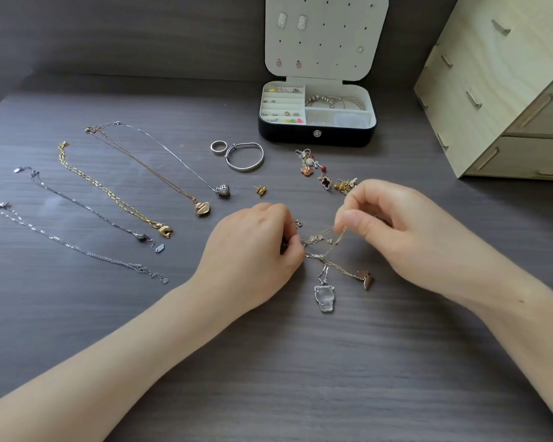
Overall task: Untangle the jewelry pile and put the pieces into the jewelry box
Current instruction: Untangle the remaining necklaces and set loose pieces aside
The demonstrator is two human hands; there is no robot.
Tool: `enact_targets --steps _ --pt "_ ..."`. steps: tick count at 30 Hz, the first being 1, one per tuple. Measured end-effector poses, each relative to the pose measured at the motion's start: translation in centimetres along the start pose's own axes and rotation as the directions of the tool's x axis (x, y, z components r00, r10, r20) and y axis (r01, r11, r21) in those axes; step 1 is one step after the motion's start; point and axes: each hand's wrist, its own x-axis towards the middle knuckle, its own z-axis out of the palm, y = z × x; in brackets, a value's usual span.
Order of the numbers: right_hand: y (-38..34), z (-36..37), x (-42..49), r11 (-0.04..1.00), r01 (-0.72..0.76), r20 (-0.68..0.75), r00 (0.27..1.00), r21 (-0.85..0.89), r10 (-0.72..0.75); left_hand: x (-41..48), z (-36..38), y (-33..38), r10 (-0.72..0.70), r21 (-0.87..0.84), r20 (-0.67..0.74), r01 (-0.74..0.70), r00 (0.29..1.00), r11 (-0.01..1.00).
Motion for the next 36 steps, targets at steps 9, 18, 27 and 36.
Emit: enact_targets --steps 9,18,27,36 --pt "0.0 -0.5 0.1 0.769 -0.14 0.104 0.99 0.623 0.096 0.0 0.0 0.1 -0.015 0.01 0.003 0.015 1.0 1.0" --pt "0.2 1.1 0.0 0.992 -0.116 0.029 0.993 -0.04 0.117 0.1 0.1 0.1 -0.01 0.023 -0.016 0.01 1.0 1.0" --pt "0.2 1.2 0.2 0.977 -0.148 -0.096 0.986 -0.154 0.134 0.0 0.2 -0.1 0.015 0.017 -0.04 -0.015 0.999 1.0" --pt "0.3 0.1 0.5 0.689 -0.182 0.016 0.971 0.701 0.24 0.0 0.3 -0.1 0.015 0.015 -0.033 -0.014 0.999 1.0"
